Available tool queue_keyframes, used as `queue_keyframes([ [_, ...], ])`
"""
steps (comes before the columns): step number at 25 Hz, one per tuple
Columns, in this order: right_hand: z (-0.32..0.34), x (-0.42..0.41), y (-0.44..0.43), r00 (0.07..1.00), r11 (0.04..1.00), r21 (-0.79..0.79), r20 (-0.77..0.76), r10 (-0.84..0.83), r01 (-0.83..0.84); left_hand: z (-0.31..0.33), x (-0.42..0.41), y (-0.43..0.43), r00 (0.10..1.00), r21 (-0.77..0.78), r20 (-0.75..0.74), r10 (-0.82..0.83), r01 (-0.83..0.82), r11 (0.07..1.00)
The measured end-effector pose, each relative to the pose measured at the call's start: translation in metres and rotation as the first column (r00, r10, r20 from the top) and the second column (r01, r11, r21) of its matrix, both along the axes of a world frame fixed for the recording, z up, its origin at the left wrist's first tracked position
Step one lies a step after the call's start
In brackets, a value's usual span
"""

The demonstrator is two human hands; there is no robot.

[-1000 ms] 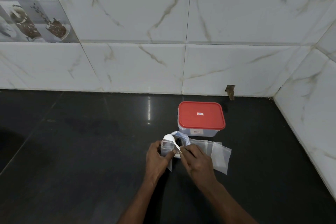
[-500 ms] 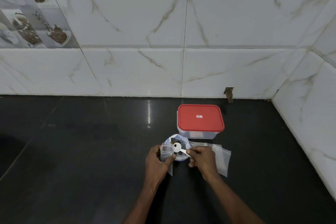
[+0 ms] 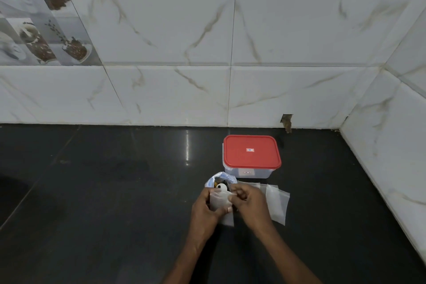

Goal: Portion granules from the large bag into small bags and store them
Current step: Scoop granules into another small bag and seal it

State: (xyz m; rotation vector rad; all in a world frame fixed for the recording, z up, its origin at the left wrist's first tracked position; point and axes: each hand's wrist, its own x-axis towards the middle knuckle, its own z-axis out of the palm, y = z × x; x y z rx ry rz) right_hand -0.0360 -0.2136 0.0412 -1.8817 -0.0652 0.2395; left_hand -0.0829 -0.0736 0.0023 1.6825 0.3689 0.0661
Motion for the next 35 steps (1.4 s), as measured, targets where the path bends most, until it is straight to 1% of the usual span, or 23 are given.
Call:
queue_keyframes([
  [2,0.002,0.004,-0.008,1.0,1.0,0.016,0.005,-0.008,0.008,0.006,0.0,0.001,1.0,-0.099,0.007,0.004,-0.003,0.995],
  [5,0.006,0.007,-0.012,1.0,0.99,0.142,0.007,-0.021,0.019,0.016,0.004,0.0,0.996,-0.218,0.029,0.083,-0.074,0.973],
  [7,0.008,0.007,-0.013,0.999,0.971,0.241,-0.042,0.005,0.005,0.02,0.007,0.0,0.995,-0.31,0.009,0.103,-0.095,0.946],
  [8,0.009,0.007,-0.013,0.996,0.963,0.269,-0.075,0.044,-0.022,0.022,0.008,-0.001,0.995,-0.333,-0.008,0.098,-0.095,0.938],
  [10,0.005,0.006,-0.012,0.989,0.961,0.272,-0.12,0.091,-0.055,0.024,0.011,-0.003,0.997,-0.351,-0.035,0.07,-0.078,0.933],
  [12,0.0,0.007,-0.013,0.986,0.965,0.264,-0.16,0.038,0.006,0.025,0.012,-0.004,0.997,-0.395,-0.05,0.059,-0.073,0.916],
  [14,-0.002,0.008,-0.015,0.98,0.956,0.288,-0.199,-0.005,0.063,0.027,0.012,-0.004,0.995,-0.427,-0.062,0.074,-0.094,0.899],
  [17,-0.002,0.011,-0.015,0.984,0.959,0.28,-0.18,0.005,0.046,0.029,0.011,-0.006,0.994,-0.397,-0.082,0.077,-0.103,0.912],
  [21,0.0,0.012,-0.014,0.985,0.957,0.287,-0.171,0.018,0.033,0.034,0.013,-0.009,0.988,-0.42,-0.146,0.058,-0.115,0.9],
  [26,-0.001,0.01,-0.014,0.987,0.978,0.206,-0.156,0.044,-0.011,0.035,0.015,-0.009,0.99,-0.375,-0.14,0.019,-0.071,0.924],
  [31,0.0,0.011,-0.017,0.989,0.984,0.174,-0.132,0.061,-0.037,0.04,0.018,-0.01,0.985,-0.311,-0.163,-0.05,-0.003,0.95],
  [35,0.0,0.013,-0.017,0.989,0.988,0.124,-0.106,0.101,-0.088,0.039,0.021,-0.01,0.988,-0.279,-0.134,-0.073,0.033,0.96],
])
